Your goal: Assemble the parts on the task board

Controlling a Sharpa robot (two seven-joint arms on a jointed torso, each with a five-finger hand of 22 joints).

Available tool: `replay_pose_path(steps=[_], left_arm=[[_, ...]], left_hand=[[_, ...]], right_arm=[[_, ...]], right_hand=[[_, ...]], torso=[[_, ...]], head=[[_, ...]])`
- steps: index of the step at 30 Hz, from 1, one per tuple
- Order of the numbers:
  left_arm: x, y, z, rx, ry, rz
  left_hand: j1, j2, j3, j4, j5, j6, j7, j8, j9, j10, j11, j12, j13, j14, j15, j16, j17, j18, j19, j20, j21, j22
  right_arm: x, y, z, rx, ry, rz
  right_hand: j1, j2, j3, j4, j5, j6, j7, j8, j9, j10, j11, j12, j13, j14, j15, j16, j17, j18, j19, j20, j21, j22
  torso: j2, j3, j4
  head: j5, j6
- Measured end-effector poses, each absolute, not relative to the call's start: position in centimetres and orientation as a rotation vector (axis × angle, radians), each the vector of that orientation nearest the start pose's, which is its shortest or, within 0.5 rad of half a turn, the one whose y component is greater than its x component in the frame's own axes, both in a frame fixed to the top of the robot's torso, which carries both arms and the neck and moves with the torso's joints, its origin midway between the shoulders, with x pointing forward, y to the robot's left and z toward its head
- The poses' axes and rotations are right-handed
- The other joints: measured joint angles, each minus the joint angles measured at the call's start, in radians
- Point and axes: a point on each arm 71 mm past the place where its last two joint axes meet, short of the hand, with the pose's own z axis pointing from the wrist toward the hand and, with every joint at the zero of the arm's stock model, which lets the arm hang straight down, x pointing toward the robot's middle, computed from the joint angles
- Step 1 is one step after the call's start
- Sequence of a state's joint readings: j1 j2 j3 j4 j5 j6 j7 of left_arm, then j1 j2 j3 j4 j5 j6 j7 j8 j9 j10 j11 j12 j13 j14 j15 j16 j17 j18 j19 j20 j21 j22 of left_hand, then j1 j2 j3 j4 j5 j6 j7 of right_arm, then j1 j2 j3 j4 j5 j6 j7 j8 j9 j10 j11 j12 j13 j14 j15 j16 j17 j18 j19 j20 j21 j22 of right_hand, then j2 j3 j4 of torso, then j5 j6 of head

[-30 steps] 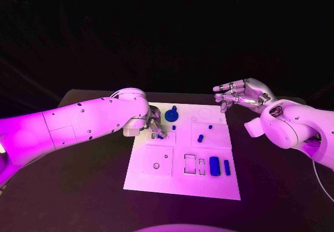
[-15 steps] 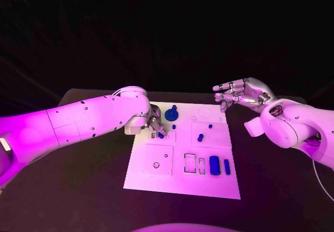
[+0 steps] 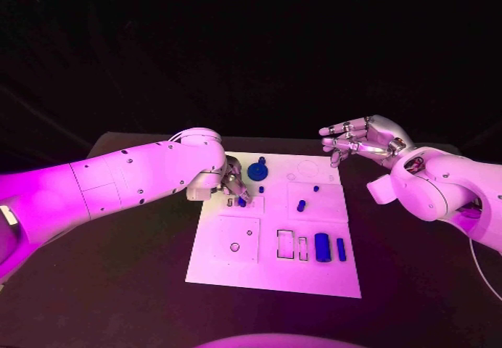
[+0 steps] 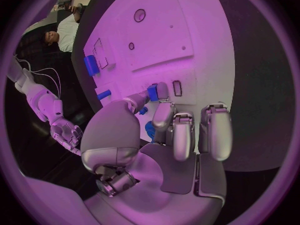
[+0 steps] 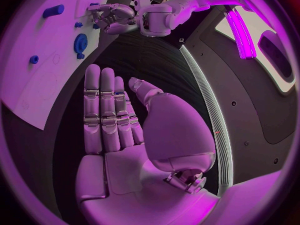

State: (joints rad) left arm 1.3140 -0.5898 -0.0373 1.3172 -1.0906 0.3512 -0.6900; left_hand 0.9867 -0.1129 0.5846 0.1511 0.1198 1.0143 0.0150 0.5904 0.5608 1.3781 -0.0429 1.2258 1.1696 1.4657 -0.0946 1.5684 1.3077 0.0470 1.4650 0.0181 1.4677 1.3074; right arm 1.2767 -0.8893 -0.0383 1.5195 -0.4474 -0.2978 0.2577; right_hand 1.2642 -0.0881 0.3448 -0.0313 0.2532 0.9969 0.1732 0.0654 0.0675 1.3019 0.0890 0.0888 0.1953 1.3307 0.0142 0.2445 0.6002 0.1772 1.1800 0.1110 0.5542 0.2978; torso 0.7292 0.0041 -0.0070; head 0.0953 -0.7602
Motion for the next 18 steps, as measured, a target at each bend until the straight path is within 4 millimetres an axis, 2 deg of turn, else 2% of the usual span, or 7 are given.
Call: replay_pose_path(steps=[2, 5, 7, 9, 11, 12, 18], left_arm=[[52.25, 15.55, -19.05, -0.024, 2.416, -0.192], [52.27, 15.53, -19.07, -0.025, 2.414, -0.191], [52.28, 15.53, -19.08, -0.026, 2.412, -0.190], [52.29, 15.52, -19.09, -0.027, 2.410, -0.189], [52.30, 15.52, -19.12, -0.029, 2.408, -0.189], [52.30, 15.52, -19.13, -0.030, 2.407, -0.189], [52.28, 15.60, -19.17, -0.037, 2.403, -0.190]], left_hand=[[-0.020, -0.020, -0.036, 0.014, -0.001, 0.004, 0.005, -0.002, -0.002, 0.002, 0.002, 0.000, 0.002, 0.000, 0.000, 0.000, 0.000, 0.000, 0.000, 0.000, 0.004, 0.000], [-0.052, -0.035, -0.104, 0.034, -0.004, 0.008, 0.008, -0.002, -0.007, 0.005, -0.001, 0.005, 0.006, 0.000, 0.000, 0.000, 0.000, 0.000, 0.000, 0.000, 0.004, 0.000], [-0.057, -0.036, -0.151, 0.043, -0.004, 0.008, 0.008, -0.005, -0.011, 0.005, -0.002, 0.006, 0.009, 0.000, 0.000, 0.000, 0.000, 0.000, 0.000, 0.000, 0.004, 0.000], [-0.057, -0.036, -0.189, 0.049, -0.004, 0.012, 0.008, -0.011, -0.014, 0.005, -0.002, 0.006, 0.010, 0.000, 0.000, 0.000, 0.000, 0.000, 0.001, -0.001, 0.004, 0.000], [-0.051, -0.030, -0.223, 0.056, -0.004, 0.014, 0.006, -0.013, -0.016, 0.005, -0.002, 0.006, 0.011, 0.000, 0.000, 0.000, 0.000, 0.000, 0.004, -0.004, 0.004, 0.000], [-0.047, -0.026, -0.235, 0.058, -0.004, 0.014, 0.007, -0.013, -0.017, 0.005, -0.002, 0.006, 0.011, 0.000, 0.000, 0.000, 0.000, 0.000, 0.004, -0.004, 0.004, 0.000], [-0.033, -0.013, -0.298, 0.071, -0.004, 0.017, 0.006, -0.020, -0.020, 0.005, -0.002, 0.006, 0.013, 0.000, 0.000, 0.000, 0.000, 0.000, 0.000, -0.007, 0.004, 0.000]], right_arm=[[49.93, -22.54, -14.10, 0.641, 1.543, 1.325], [49.93, -22.54, -14.11, 0.640, 1.543, 1.325], [49.93, -22.54, -14.11, 0.640, 1.543, 1.326], [49.93, -22.54, -14.11, 0.639, 1.543, 1.326], [49.93, -22.54, -14.11, 0.639, 1.543, 1.326], [49.93, -22.53, -14.11, 0.639, 1.543, 1.326], [49.93, -22.54, -14.16, 0.639, 1.544, 1.326]], right_hand=[[-0.007, -0.004, -0.007, 0.007, -0.029, -0.001, -0.001, 0.000, 0.000, -0.003, 0.003, 0.000, -0.001, 0.000, 0.000, 0.000, -0.007, 0.000, -0.005, 0.005, 0.000, 0.000], [-0.011, -0.009, -0.020, 0.013, -0.053, -0.004, 0.002, 0.000, 0.000, -0.009, 0.002, 0.000, -0.001, -0.004, 0.004, -0.002, -0.014, 0.000, -0.009, 0.009, 0.000, 0.000], [-0.015, -0.006, -0.024, 0.016, -0.066, -0.005, 0.002, 0.000, 0.000, -0.014, 0.006, 0.000, -0.003, -0.006, 0.006, -0.005, -0.019, 0.000, -0.011, 0.011, 0.000, -0.001], [-0.020, -0.001, -0.040, 0.020, -0.101, -0.005, 0.003, 0.000, 0.000, -0.018, 0.004, 0.007, -0.003, -0.009, 0.009, -0.005, -0.027, 0.000, -0.016, 0.016, -0.003, -0.003], [-0.021, 0.000, -0.055, 0.024, -0.132, -0.009, 0.007, 0.000, 0.000, -0.023, 0.009, 0.007, -0.003, -0.009, 0.009, -0.005, -0.035, 0.000, -0.016, 0.016, -0.008, -0.005], [-0.021, 0.000, -0.057, 0.026, -0.140, -0.013, 0.003, 0.000, 0.000, -0.023, 0.009, 0.007, -0.003, -0.009, 0.009, -0.005, -0.037, 0.000, -0.016, 0.016, -0.008, -0.006], [-0.021, 0.000, -0.068, 0.029, -0.151, -0.013, 0.003, 0.000, 0.001, -0.029, 0.010, 0.011, -0.004, -0.013, 0.013, -0.005, -0.043, 0.000, -0.020, 0.020, -0.012, -0.007]], torso=[[0.000, 0.0000, 0.0000], [0.000, 0.0000, 0.0002], [0.000, 0.0000, 0.0005], [0.000, 0.0000, 0.0006], [0.000, 0.0000, 0.0005], [0.000, 0.0000, 0.0005], [-0.001, 0.0001, 0.0000]], head=[[0.000, -0.001], [-0.001, -0.001], [-0.001, -0.002], [-0.001, -0.001], [-0.001, -0.001], [-0.001, 0.000], [0.000, 0.002]])
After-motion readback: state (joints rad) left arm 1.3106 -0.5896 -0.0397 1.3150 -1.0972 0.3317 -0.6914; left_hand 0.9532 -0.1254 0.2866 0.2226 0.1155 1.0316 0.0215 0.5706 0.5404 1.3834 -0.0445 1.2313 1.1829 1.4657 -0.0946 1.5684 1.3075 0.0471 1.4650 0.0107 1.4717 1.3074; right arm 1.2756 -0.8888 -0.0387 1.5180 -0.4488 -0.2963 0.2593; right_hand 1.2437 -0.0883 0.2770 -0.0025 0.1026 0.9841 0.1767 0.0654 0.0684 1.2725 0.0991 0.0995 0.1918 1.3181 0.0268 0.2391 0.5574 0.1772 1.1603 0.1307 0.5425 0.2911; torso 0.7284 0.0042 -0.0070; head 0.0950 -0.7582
